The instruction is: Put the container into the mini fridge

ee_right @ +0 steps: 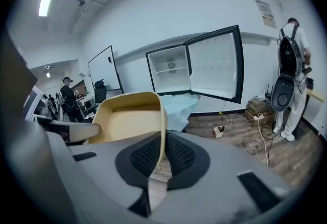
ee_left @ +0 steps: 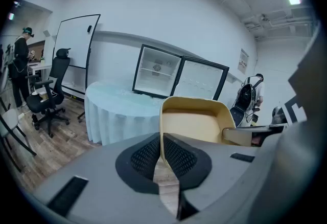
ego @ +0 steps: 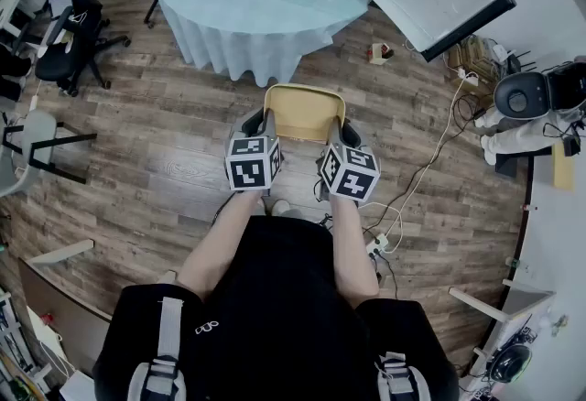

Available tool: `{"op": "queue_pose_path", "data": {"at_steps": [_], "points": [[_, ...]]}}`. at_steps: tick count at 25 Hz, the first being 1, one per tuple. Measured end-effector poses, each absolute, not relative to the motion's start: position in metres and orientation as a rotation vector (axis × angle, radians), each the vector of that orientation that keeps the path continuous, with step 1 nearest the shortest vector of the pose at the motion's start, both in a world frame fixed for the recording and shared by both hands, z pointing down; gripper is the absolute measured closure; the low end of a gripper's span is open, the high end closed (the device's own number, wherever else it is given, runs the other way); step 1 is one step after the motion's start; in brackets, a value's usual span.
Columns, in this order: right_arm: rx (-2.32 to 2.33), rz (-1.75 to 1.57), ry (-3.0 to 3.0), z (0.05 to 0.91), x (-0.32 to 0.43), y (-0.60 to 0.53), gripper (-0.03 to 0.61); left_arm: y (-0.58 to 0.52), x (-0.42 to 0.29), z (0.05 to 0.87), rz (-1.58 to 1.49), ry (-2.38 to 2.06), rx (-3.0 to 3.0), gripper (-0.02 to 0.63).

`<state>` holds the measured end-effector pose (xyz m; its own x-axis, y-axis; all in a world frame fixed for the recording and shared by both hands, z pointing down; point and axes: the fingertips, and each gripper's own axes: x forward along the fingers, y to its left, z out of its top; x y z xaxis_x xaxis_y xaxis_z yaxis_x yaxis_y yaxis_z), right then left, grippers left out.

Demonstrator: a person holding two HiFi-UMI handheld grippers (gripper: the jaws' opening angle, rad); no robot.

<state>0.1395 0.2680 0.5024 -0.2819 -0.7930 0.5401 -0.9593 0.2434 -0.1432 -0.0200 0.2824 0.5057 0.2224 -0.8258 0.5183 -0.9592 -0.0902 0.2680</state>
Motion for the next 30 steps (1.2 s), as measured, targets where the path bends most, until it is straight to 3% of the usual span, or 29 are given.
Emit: {"op": "queue_pose_path", "data": {"at_steps": [30], "points": [[1.578,0.638,-2.238,0.502,0.175,0.286,0.551,0.3,0.016,0.501,0.282,-1.684,1.949,0.594]]}}
